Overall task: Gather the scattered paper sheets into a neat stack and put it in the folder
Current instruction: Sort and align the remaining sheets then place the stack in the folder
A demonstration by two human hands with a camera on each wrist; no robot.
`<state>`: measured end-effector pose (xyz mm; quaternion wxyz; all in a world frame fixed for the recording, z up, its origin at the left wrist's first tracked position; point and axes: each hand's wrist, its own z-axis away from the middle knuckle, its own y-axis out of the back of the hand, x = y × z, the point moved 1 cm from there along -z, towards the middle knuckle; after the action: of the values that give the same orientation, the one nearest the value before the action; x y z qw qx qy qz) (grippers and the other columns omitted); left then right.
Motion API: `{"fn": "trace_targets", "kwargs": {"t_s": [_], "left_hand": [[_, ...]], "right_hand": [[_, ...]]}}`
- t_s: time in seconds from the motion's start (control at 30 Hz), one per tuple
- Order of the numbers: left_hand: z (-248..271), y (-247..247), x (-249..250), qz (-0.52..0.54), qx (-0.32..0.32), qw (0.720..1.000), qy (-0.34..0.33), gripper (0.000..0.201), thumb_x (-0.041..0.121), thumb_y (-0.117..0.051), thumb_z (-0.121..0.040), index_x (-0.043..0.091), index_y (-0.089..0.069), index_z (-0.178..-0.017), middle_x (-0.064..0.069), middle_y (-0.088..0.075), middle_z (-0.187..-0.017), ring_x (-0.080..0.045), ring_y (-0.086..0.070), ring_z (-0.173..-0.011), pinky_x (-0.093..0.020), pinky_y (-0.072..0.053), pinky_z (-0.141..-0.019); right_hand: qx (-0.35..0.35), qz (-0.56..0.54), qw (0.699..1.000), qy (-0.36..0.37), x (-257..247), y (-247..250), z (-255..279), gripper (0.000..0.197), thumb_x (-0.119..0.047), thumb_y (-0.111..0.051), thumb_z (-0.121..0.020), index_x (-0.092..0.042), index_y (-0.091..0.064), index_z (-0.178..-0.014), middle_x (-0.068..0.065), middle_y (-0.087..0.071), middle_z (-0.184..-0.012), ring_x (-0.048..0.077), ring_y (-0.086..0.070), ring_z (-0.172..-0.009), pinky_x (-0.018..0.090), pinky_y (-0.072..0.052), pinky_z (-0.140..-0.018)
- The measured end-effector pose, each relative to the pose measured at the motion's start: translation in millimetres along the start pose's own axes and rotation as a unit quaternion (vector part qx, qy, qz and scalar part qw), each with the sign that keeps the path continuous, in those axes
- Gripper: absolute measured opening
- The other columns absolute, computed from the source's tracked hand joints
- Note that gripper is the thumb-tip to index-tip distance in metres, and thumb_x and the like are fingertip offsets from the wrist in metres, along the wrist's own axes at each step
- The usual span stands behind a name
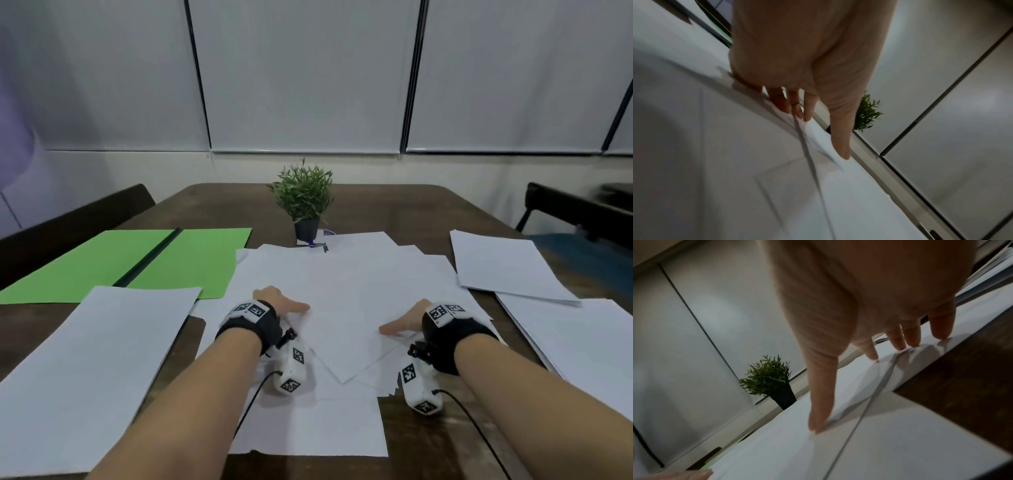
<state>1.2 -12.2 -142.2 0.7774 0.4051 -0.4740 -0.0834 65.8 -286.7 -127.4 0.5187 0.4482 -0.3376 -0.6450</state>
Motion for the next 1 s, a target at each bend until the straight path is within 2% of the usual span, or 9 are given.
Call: {"fn": "trace_targets", "kwargs": {"t_s": [0.1, 0.2, 0.37, 0.5, 0.63, 0.73, 0.8, 0.87, 1.0], "left_hand": [[-10, -5, -9, 0.018, -0.003, 1.0, 0.006, 0.089, 0.042, -0.089, -0.056, 0.015, -0.048, -0.13, -0.009, -0.049, -0.134, -0.025, -0.048, -0.122, -0.033, -0.042, -0.103], [-16, -7, -16, 0.022, -0.016, 1.0, 0.0, 0.097, 0.045, -0.092, -0.039, 0.029, -0.048, -0.124, -0.009, -0.045, -0.132, -0.028, -0.051, -0.116, -0.04, -0.044, -0.101], [-10, -5, -17, -0.003, -0.038, 0.999, -0.008, 0.063, 0.048, -0.091, -0.044, 0.033, -0.064, -0.098, -0.004, -0.043, -0.129, -0.024, -0.052, -0.115, -0.036, -0.044, -0.103], [-12, -10, -18, 0.023, -0.041, 0.999, 0.005, 0.074, 0.058, -0.086, -0.013, 0.029, -0.068, -0.079, -0.002, -0.055, -0.117, -0.02, -0.062, -0.103, -0.033, -0.05, -0.097], [-27, -15, -28, 0.06, -0.031, 0.998, 0.005, 0.074, 0.058, -0.089, -0.005, 0.024, -0.068, -0.067, -0.006, -0.065, -0.105, -0.028, -0.067, -0.095, -0.04, -0.055, -0.089], [-16, -12, -27, 0.091, -0.02, 0.996, -0.013, 0.049, 0.045, -0.094, -0.035, 0.022, -0.064, -0.067, -0.001, -0.063, -0.082, -0.024, -0.059, -0.072, -0.034, -0.056, -0.075], [-9, -9, -25, 0.139, -0.019, 0.99, -0.034, 0.034, 0.034, -0.09, -0.058, 0.019, -0.059, -0.063, 0.0, -0.06, -0.07, -0.019, -0.052, -0.064, -0.026, -0.046, -0.062], [-4, -9, -27, 0.192, 0.003, 0.98, -0.058, 0.027, 0.023, -0.083, -0.071, 0.016, -0.058, -0.064, -0.001, -0.058, -0.065, -0.018, -0.05, -0.058, -0.024, -0.043, -0.058], [2, -11, -33, 0.287, 0.085, 0.951, -0.076, 0.015, 0.009, -0.077, -0.075, 0.008, -0.068, -0.086, -0.01, -0.068, -0.083, -0.023, -0.06, -0.074, -0.037, -0.053, -0.078]], "right_hand": [[-0.023, 0.041, 0.999, 0.028, 0, 0, 1, 0.088, -0.073, -0.073, -0.055, -0.02, -0.058, -0.124, 0.006, -0.06, -0.128, 0.03, -0.055, -0.114, 0.042, -0.044, -0.101], [-0.033, 0.062, 0.996, 0.054, 2, 1, -1, 0.088, -0.067, -0.068, -0.071, -0.018, -0.042, -0.14, 0.006, -0.048, -0.143, 0.03, -0.046, -0.128, 0.04, -0.038, -0.105], [-0.069, 0.094, 0.989, 0.088, 2, 4, -10, 0.114, -0.068, -0.072, -0.066, -0.03, -0.01, -0.154, 0.001, -0.023, -0.158, 0.03, -0.028, -0.142, 0.044, -0.028, -0.114], [-0.073, 0.096, 0.987, 0.108, 4, 5, -11, 0.116, -0.067, -0.074, -0.064, -0.03, -0.01, -0.154, -0.001, -0.019, -0.16, 0.029, -0.026, -0.143, 0.044, -0.026, -0.115], [-0.072, 0.067, 0.99, 0.103, 5, 4, -13, 0.116, -0.063, -0.077, -0.063, -0.027, -0.013, -0.153, 0.0, -0.022, -0.159, 0.029, -0.029, -0.142, 0.045, -0.028, -0.115], [-0.055, 0.039, 0.994, 0.083, 5, 1, -16, 0.123, -0.067, -0.079, -0.057, -0.022, -0.015, -0.152, 0.005, -0.03, -0.155, 0.032, -0.036, -0.137, 0.045, -0.034, -0.111], [-0.021, -0.001, 0.998, 0.062, 4, -1, -17, 0.128, -0.072, -0.077, -0.054, -0.018, -0.014, -0.151, 0.007, -0.029, -0.154, 0.032, -0.032, -0.139, 0.044, -0.031, -0.112], [0.003, -0.051, 0.998, 0.036, 2, -2, -16, 0.13, -0.074, -0.075, -0.054, -0.014, -0.014, -0.151, 0.008, -0.027, -0.155, 0.032, -0.028, -0.141, 0.043, -0.029, -0.113], [0.027, -0.106, 0.994, 0.02, 5, 8, -8, 0.107, -0.072, -0.067, -0.068, -0.01, -0.03, -0.147, 0.01, -0.036, -0.151, 0.031, -0.035, -0.137, 0.037, -0.029, -0.108]]}}
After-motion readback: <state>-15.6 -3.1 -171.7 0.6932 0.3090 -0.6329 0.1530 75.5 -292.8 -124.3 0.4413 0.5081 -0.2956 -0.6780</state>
